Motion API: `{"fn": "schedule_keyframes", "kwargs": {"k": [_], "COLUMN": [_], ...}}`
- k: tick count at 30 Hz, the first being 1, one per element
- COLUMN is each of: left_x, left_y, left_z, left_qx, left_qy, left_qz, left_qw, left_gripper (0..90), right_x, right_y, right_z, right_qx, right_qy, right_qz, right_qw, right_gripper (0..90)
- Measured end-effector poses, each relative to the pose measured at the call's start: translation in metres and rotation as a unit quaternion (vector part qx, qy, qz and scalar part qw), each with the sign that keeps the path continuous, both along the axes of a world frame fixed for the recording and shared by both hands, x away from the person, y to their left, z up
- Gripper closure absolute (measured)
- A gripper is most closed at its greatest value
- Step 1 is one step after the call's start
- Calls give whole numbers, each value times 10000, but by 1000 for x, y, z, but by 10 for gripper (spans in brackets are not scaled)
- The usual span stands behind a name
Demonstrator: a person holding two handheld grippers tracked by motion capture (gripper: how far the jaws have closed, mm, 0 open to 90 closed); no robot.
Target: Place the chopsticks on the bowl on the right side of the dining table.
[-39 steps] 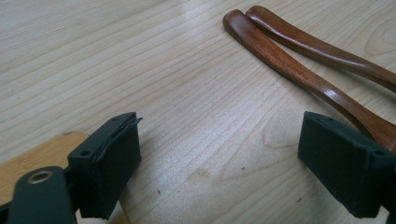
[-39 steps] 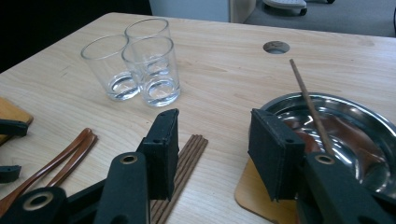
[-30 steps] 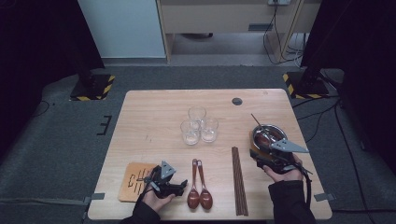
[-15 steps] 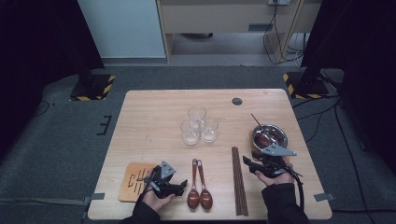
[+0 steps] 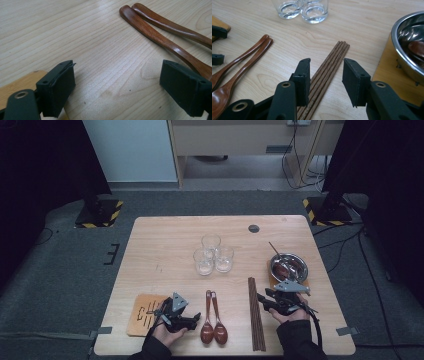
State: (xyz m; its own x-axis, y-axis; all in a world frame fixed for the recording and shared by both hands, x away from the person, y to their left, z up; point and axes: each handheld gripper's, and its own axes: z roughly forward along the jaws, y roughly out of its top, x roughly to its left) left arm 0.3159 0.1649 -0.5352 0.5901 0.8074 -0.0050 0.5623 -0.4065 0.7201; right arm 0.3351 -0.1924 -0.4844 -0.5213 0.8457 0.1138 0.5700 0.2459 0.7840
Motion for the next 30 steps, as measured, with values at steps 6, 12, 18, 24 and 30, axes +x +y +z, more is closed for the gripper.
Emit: {"fn": "schedule_keyframes", "kwargs": {"k": [6, 12, 18, 24, 30], "left_x": [0, 0, 0, 0, 0], "left_y": [0, 0, 0, 0, 0], "left_z": [0, 0, 0, 0, 0], "left_qx": [1, -1, 0, 0, 0], "left_qy": [0, 0, 0, 0, 0], "left_qz": [-1, 1, 1, 0, 1], "left_qw": [10000, 10000, 10000, 10000, 10000], "left_gripper": [118, 118, 118, 118, 118], "right_x": [0, 0, 1, 3, 4], "right_y": [3, 4, 6, 6, 7], "right_z": [-7, -15, -22, -28, -33], "right_qx": [-78, -162, -254, -333, -383], "right_qy": [107, 250, 340, 447, 560], "right_qz": [57, 53, 84, 111, 110], "right_qw": [9999, 9995, 9991, 9984, 9976], "right_gripper": [605, 633, 654, 672, 689]}}
